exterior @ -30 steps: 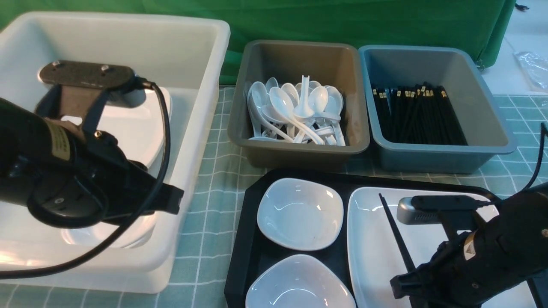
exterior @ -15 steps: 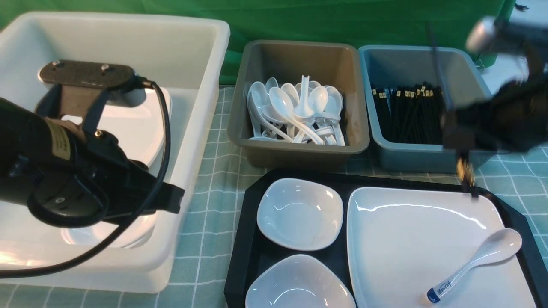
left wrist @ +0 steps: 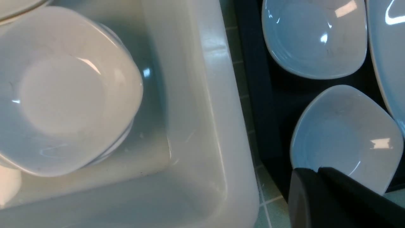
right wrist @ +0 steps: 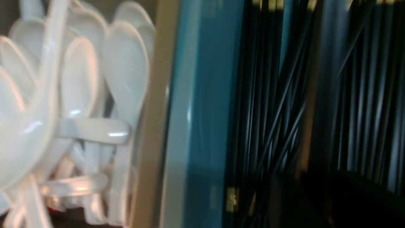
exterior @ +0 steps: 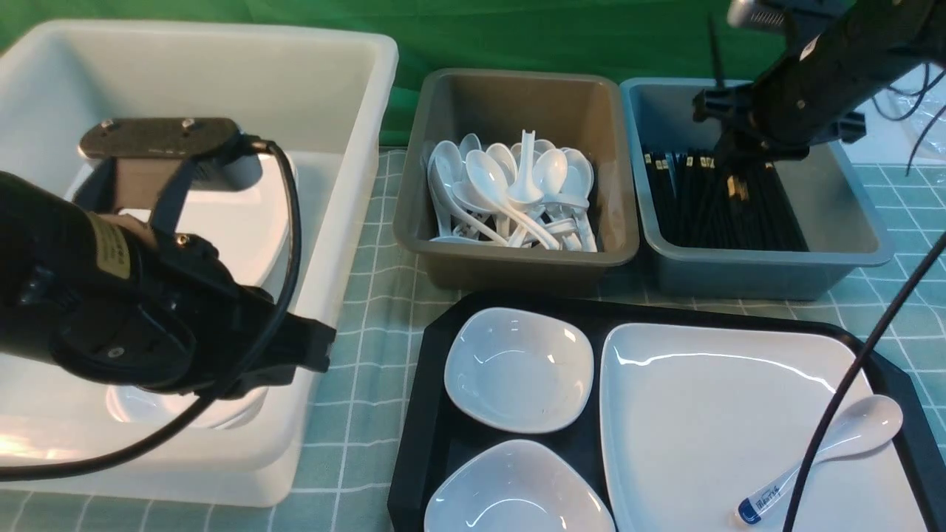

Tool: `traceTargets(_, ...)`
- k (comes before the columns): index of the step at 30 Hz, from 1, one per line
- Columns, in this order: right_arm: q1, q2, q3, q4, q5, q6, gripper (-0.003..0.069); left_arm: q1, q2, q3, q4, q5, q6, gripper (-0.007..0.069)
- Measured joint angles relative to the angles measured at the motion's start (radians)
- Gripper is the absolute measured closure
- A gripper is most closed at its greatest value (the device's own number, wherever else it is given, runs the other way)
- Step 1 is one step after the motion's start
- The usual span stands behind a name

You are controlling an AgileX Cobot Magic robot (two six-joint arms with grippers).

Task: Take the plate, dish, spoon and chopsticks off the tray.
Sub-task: Use the right arm to put the chopsticks into the small storage box on the right, then use the right arm to grab a soup spoon from the plate

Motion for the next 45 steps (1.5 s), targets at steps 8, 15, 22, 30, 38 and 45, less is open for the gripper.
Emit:
traceTargets(8,0.0,-0.04,-0.005,-0.081,0.25,-0.041,0.0233,0.0,0.0,0.0,-0.008,-0.005,0.0,0.0616)
traceTargets(15,0.003,-0.281,0.183,-0.093,0.387,-0.075,0.0605,0.0,0.0,0.0,-0.009,-0.015,0.0,0.0616)
traceTargets(22,0.091,-0.492,0.703,-0.095,0.272,0.04,0.0342,0.0,0.0,0.0,-0.012,-0.015,0.007,0.0616)
traceTargets(30,0.127,-0.438,0.909,-0.095,0.0,0.247,-0.0012,0.0,0.0,0.0,-0.006,-0.04,0.015,0.0616)
traceTargets(38,0.127,-0.354,0.909,-0.096,-0.019,0.287,0.0047,0.0,0.0,0.0,-0.005,-0.047,0.018,0.0616)
traceTargets(45,0.131,-0.341,0.907,-0.106,-0.016,0.294,0.0342,0.0,0.0,0.0,-0.004,-0.047,0.026,0.0616)
